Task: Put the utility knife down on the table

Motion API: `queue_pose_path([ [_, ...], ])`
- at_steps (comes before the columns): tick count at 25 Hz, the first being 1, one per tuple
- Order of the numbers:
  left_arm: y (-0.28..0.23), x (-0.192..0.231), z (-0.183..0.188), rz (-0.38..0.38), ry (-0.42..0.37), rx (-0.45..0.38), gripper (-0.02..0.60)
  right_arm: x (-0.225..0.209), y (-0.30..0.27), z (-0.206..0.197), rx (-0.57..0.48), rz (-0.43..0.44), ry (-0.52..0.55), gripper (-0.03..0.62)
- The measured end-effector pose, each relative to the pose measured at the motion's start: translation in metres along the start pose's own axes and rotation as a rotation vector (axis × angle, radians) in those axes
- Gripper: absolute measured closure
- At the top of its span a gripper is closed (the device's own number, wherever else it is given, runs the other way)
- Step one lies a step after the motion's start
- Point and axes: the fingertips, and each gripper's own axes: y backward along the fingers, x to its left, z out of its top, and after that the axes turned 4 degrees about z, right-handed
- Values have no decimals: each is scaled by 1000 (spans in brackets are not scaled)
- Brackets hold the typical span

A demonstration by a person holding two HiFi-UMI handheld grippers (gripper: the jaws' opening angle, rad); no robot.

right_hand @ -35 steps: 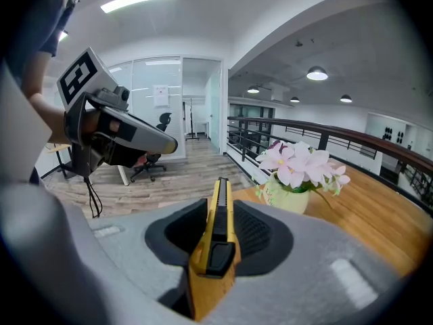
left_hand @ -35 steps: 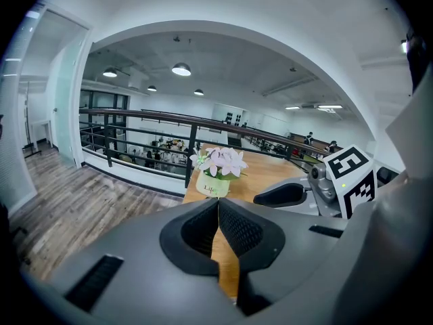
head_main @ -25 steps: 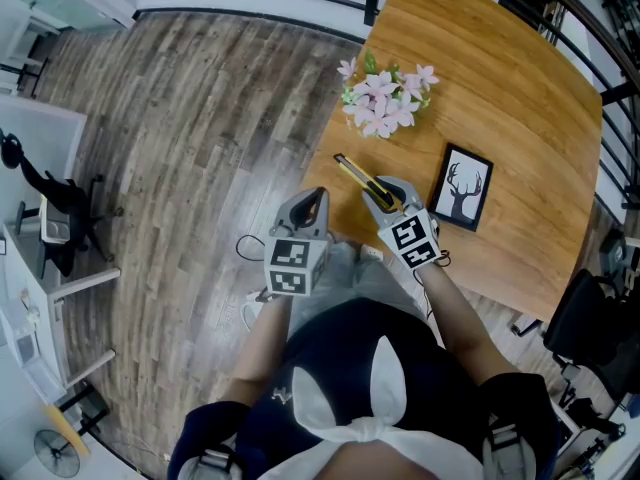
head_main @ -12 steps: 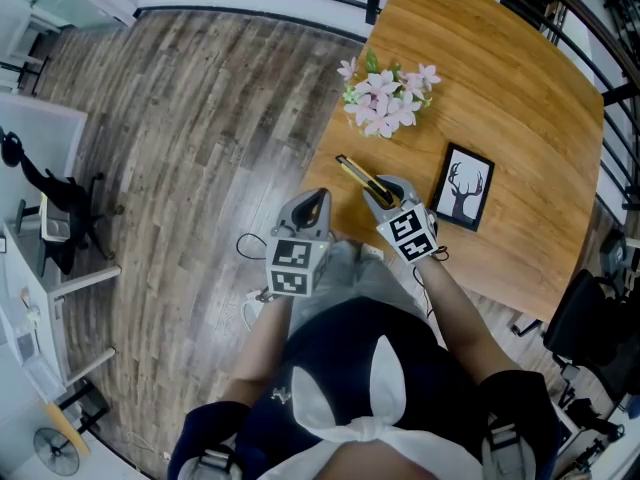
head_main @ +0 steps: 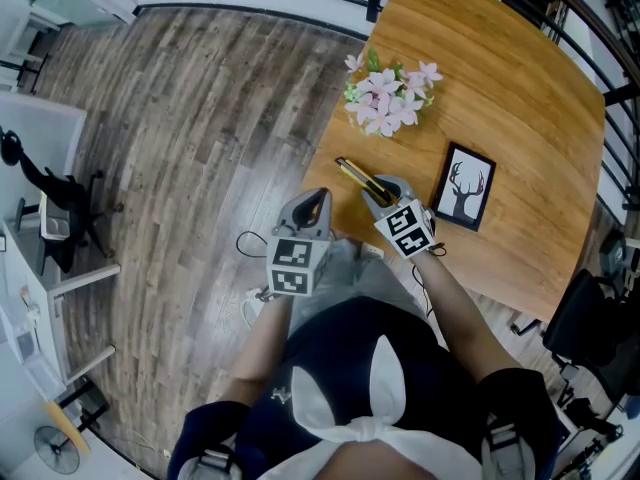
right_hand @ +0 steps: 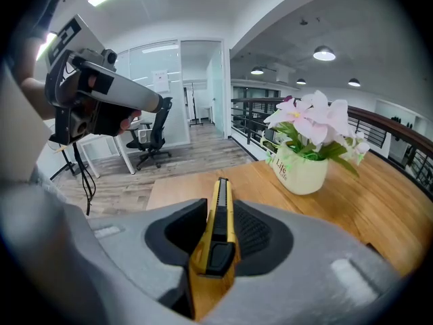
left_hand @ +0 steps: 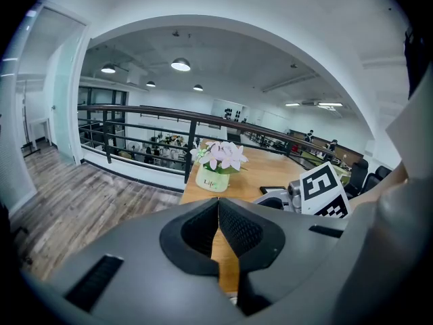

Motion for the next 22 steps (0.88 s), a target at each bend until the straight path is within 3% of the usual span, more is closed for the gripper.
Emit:
queue_pose_path([
  [22, -6, -3, -6, -12, 4, 19, 563, -4, -19, -21, 78, 28, 29, 476],
])
